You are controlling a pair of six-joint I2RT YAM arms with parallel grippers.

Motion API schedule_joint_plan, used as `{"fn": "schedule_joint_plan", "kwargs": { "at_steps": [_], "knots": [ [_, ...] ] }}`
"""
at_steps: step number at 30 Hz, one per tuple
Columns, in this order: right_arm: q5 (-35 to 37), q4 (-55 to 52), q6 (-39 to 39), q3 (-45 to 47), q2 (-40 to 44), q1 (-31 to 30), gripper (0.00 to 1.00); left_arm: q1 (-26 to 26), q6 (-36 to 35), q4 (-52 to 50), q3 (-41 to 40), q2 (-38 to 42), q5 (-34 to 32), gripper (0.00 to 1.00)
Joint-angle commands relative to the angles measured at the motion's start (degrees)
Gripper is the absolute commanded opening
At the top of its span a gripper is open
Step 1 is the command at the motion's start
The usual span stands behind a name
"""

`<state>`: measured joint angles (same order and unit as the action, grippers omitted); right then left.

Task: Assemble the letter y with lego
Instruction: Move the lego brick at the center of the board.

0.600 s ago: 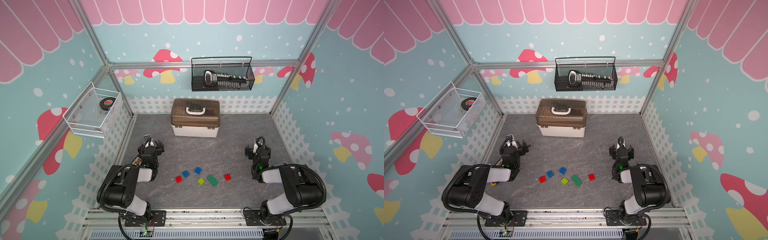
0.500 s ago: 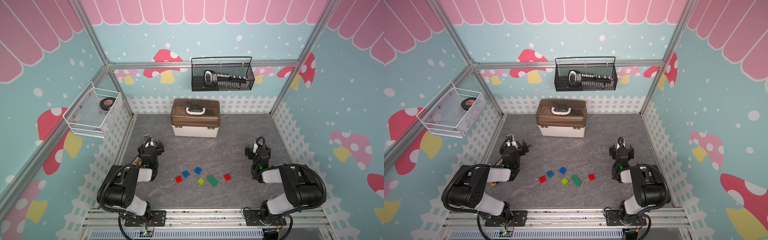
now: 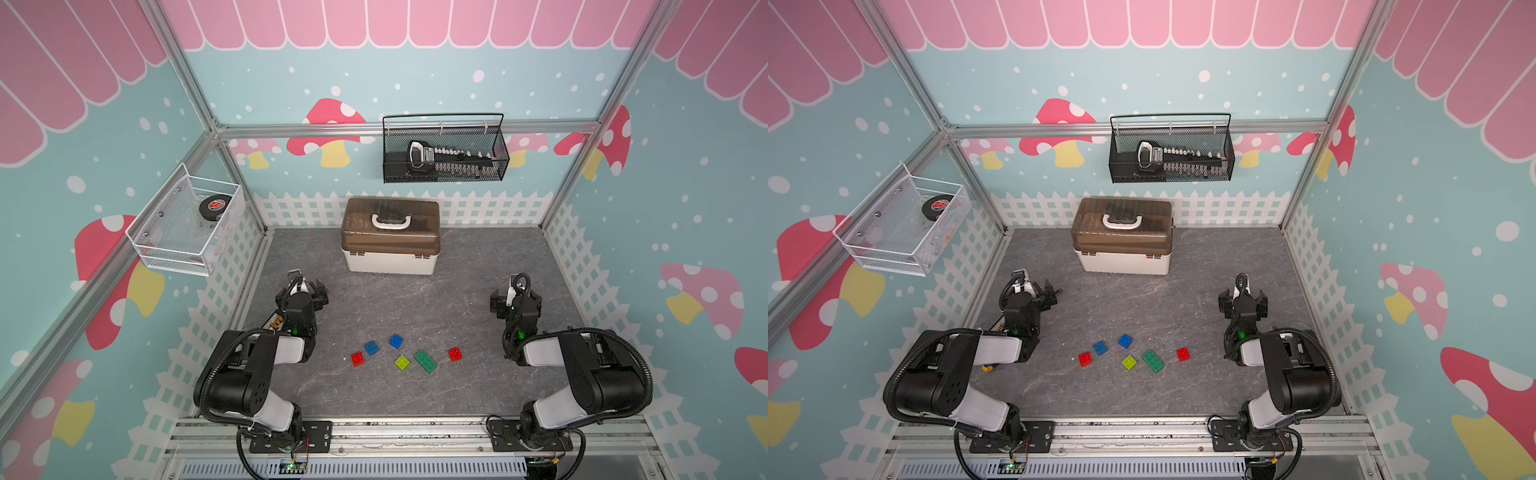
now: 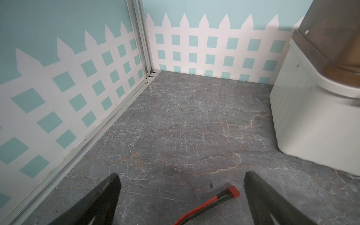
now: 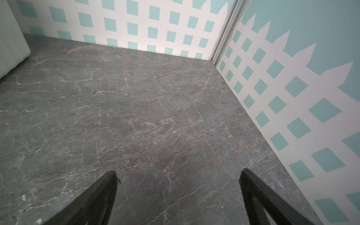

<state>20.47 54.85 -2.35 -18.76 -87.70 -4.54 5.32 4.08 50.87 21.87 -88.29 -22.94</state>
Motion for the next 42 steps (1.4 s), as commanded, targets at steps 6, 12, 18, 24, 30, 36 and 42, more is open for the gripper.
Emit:
{"fn": "schedule_joint_plan", "kwargs": {
  "at_steps": [6,12,18,24,30,36,42],
  "knots": [
    [-0.43,0.77,0.18,-0.49,0.16,0.15,0.99,-0.87,0.05,0.82,0.11,0.31,1.03,1.00],
    [0.38,-14.98,-0.28,-6.32,7.31,0.16,0.99,-0.84,0.59,-11.82,4.64,6.30,-1.00,1.00],
    [-6.28,-31.50,-8.45,-13.78,16.41,0.14,0.99,-0.36,5.64,-34.30,14.79,15.01,-4.07,1.00],
    [-24.75,-38.40,-27.13,-16.64,22.93,0.19,0.99,-0.79,22.96,-53.95,20.95,22.88,1.95,1.00],
    [-39.80,-35.95,-36.09,-15.87,24.73,-0.07,0.99,0.51,25.07,-59.03,17.74,30.40,14.30,0.92],
    [-49.97,-45.04,-36.42,-18.96,22.76,-1.48,0.88,6.17,28.78,-71.10,16.54,33.55,17.48,0.80],
    [-45.67,-63.54,-24.82,-24.76,19.33,-9.50,0.71,13.55,34.30,-75.29,12.20,34.90,20.48,0.63]
  ]
}}
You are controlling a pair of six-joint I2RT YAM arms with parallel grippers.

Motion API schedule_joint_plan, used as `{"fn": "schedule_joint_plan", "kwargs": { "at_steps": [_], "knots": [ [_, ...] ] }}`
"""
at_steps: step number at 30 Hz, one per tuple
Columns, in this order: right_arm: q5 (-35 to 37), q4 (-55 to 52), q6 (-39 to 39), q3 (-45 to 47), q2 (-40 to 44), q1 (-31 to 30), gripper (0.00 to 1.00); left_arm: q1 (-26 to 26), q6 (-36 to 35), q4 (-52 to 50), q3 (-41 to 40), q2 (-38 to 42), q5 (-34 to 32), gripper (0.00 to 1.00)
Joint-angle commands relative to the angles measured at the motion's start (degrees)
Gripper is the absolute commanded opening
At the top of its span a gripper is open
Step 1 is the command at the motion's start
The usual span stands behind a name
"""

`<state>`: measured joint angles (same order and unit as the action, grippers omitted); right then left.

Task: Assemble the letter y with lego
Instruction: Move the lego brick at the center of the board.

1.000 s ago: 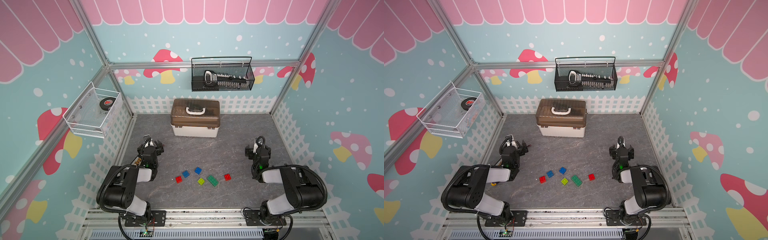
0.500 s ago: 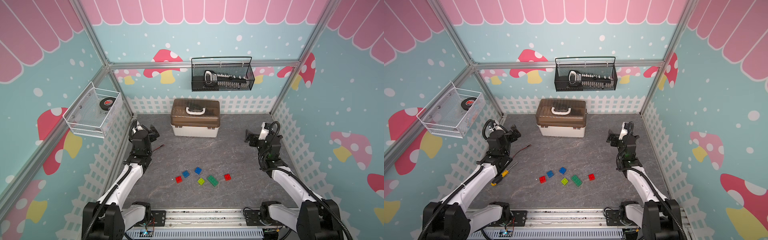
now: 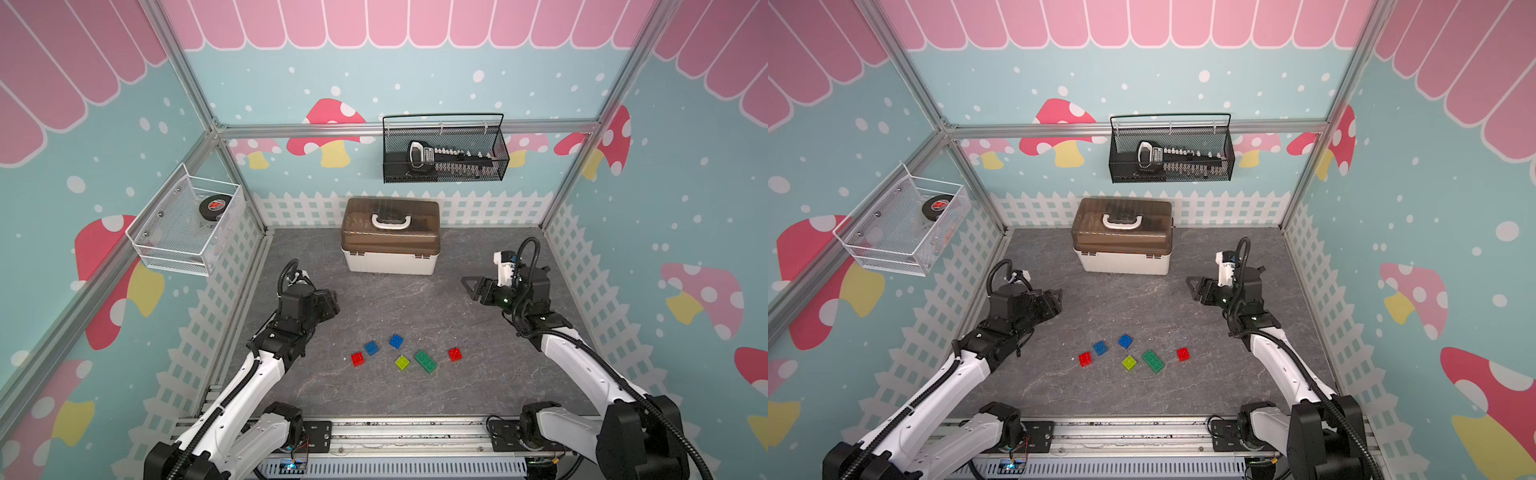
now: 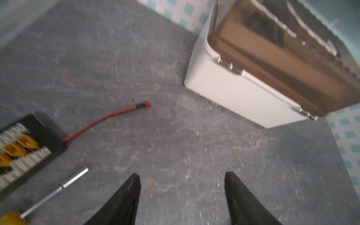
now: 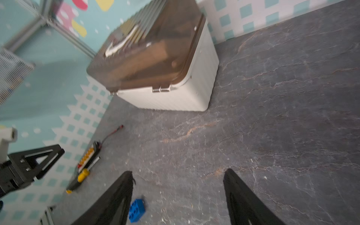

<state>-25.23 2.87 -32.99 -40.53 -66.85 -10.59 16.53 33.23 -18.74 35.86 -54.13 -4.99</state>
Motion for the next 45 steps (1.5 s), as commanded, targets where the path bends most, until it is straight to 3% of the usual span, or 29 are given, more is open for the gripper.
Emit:
{"fn": "schedule_joint_plan", "kwargs": {
  "at_steps": [1,6,20,29,34,45],
  "knots": [
    [1.97,-14.33,7.84,-4.09,-2.38,-5.51,0.70,3.41,6.11,-5.52,-2.68,0.66,3.02,0.61],
    [8.01,-24.10,14.56,-9.17,-8.74,-14.51,0.66,8.89,8.99,-6.21,-5.11,-1.13,4.59,0.46],
    [15.16,-29.78,21.84,-16.36,-20.87,-30.89,0.69,18.98,16.76,-3.01,-11.62,-0.17,11.08,0.46],
    [15.89,-27.94,22.47,-19.80,-27.30,-34.78,0.71,26.45,20.85,1.71,-15.63,-0.98,11.23,0.45],
    [16.54,-27.32,22.18,-20.87,-29.68,-35.59,0.70,26.80,21.91,5.45,-16.45,-5.68,9.85,0.43],
    [17.99,-26.67,22.06,-22.22,-31.24,-36.08,0.69,26.23,19.07,6.57,-10.07,-17.70,2.75,0.38]
  ]
}}
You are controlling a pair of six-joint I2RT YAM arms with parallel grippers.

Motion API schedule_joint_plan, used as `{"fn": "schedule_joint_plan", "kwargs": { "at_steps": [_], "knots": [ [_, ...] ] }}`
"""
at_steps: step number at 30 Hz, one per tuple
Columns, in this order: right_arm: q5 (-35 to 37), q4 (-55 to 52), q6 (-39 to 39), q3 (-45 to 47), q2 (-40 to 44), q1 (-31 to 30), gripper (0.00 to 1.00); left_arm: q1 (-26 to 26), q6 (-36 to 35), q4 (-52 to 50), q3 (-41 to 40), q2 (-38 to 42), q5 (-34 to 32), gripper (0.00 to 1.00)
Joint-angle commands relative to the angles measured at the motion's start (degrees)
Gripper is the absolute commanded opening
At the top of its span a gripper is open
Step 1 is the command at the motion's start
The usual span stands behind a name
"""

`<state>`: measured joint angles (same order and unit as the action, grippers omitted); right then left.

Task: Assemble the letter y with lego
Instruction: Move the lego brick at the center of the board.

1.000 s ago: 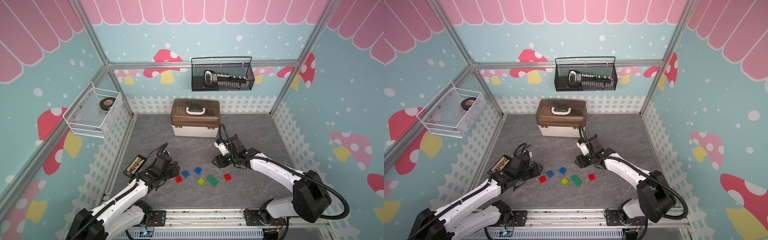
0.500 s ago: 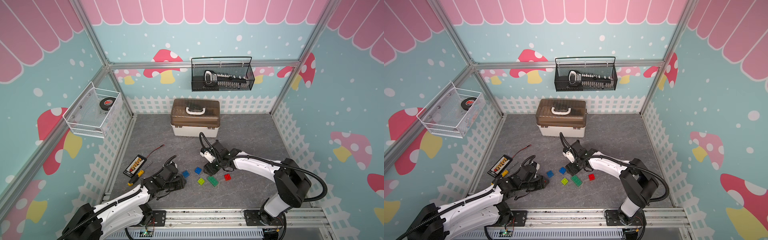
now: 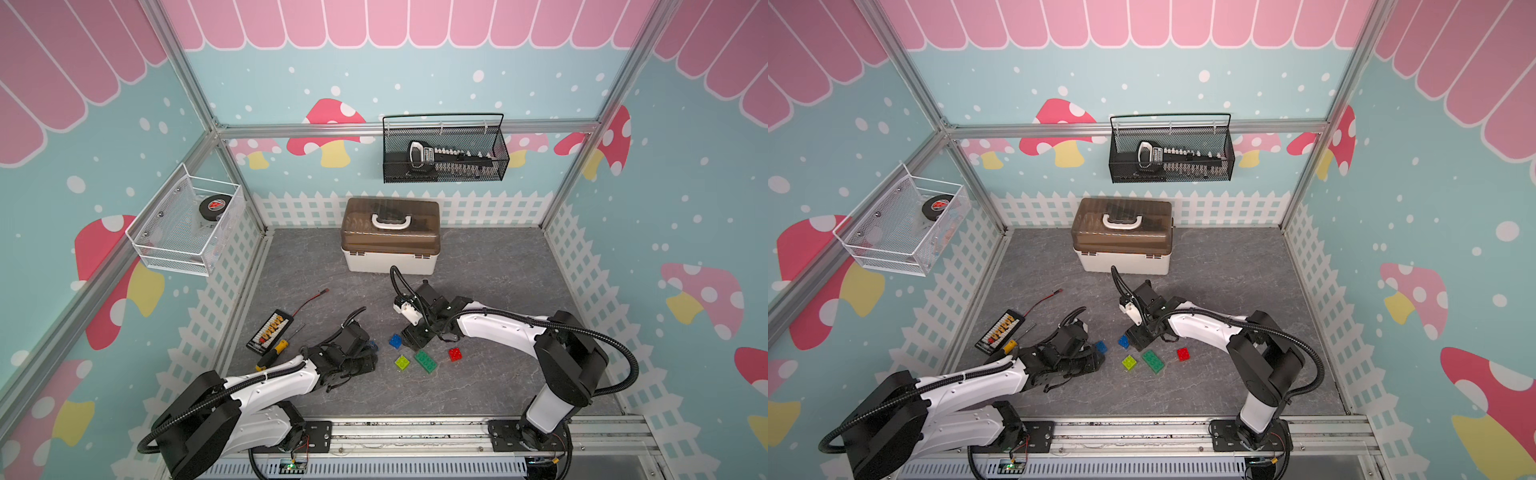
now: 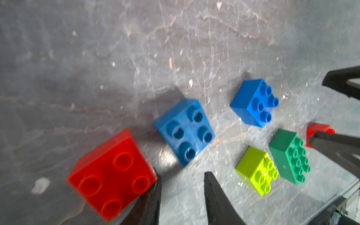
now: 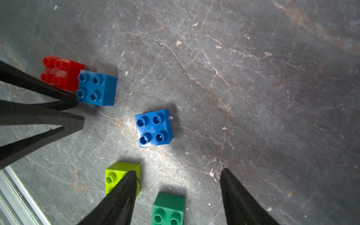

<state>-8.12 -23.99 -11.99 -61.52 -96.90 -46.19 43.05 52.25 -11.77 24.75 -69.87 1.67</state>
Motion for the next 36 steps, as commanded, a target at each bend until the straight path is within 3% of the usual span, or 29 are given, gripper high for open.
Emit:
{"fn": "schedule_joint_plan", "kwargs": {
  "at_steps": [1,6,12,25,36],
  "knots": [
    [1.08,0.50,1.01,-1.26,-1.33,-0.52,0.69,-0.38,-0.04,-0.74,1.32,-2.44,-4.58,0.37],
    [0.48,0.58,1.69,-1.68,-2.56,-0.60,0.67,-1.10,-2.01,-0.35,2.85,-4.81,-6.34,0.30],
    [-0.77,1.21,1.97,-2.03,-3.79,-0.82,0.66,-2.63,-5.37,0.28,5.37,-6.75,-7.30,0.29],
    [0.24,-0.07,2.84,-6.14,-8.64,-3.21,0.66,-4.28,-6.28,0.83,6.35,-5.52,-7.02,0.43],
    [1.38,-1.32,3.02,-8.28,-11.47,-4.52,0.58,-5.63,-4.14,1.89,3.91,-2.13,-7.99,0.45]
  ]
}}
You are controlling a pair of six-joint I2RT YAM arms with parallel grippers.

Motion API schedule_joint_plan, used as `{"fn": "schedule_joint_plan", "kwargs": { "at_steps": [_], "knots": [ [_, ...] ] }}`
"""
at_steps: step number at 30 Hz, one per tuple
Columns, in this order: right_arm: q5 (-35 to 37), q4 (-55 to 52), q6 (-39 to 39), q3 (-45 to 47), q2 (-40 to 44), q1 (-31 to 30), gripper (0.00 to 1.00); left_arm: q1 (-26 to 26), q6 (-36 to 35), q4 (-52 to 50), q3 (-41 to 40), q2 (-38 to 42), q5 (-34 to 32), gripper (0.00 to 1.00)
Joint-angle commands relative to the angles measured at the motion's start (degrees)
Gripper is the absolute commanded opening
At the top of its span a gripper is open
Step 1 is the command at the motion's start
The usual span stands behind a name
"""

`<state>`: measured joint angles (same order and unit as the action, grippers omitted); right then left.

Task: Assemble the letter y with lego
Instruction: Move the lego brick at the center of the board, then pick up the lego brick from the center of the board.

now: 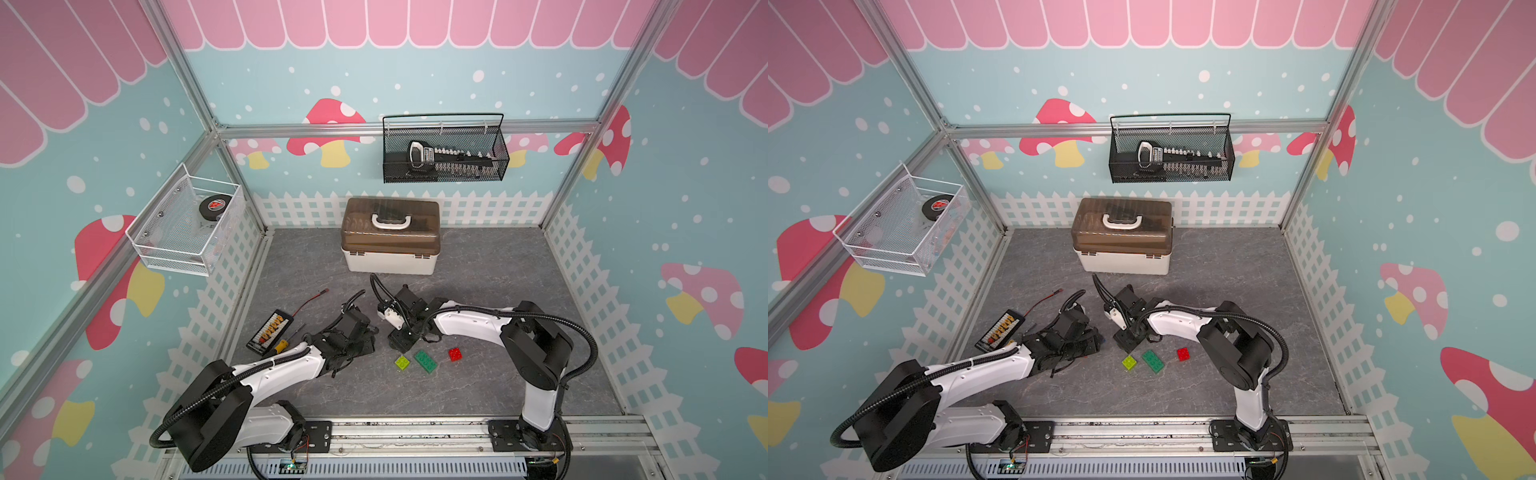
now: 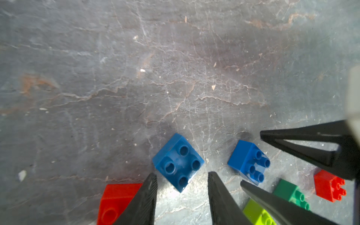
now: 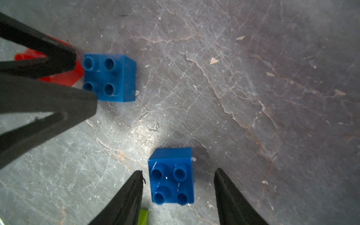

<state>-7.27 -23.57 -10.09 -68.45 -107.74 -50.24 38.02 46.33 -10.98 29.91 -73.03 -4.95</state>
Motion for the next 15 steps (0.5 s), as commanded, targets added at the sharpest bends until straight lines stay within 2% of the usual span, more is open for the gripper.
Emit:
{"fn": "schedule_joint_plan", "kwargs": {
  "at_steps": [1,2,8,15],
  "knots": [
    [0.57,-1.82,1.10,-1.34,-0.63,-0.56,0.58,-0.74,2.05,1.43,-1.49,1.22,-1.31,0.45],
    [0.58,-2.06,1.20,-1.43,-0.63,-0.65,0.57,-0.94,2.29,1.85,-1.72,1.32,-1.06,0.44],
    [1.04,-2.57,1.52,-1.34,-2.34,-0.82,0.41,-1.85,2.29,3.67,-1.52,0.47,0.41,0.44],
    [3.30,-2.05,0.71,0.75,1.00,-0.40,0.38,-2.38,2.36,6.19,-0.08,-4.06,3.25,0.43]
  ]
}}
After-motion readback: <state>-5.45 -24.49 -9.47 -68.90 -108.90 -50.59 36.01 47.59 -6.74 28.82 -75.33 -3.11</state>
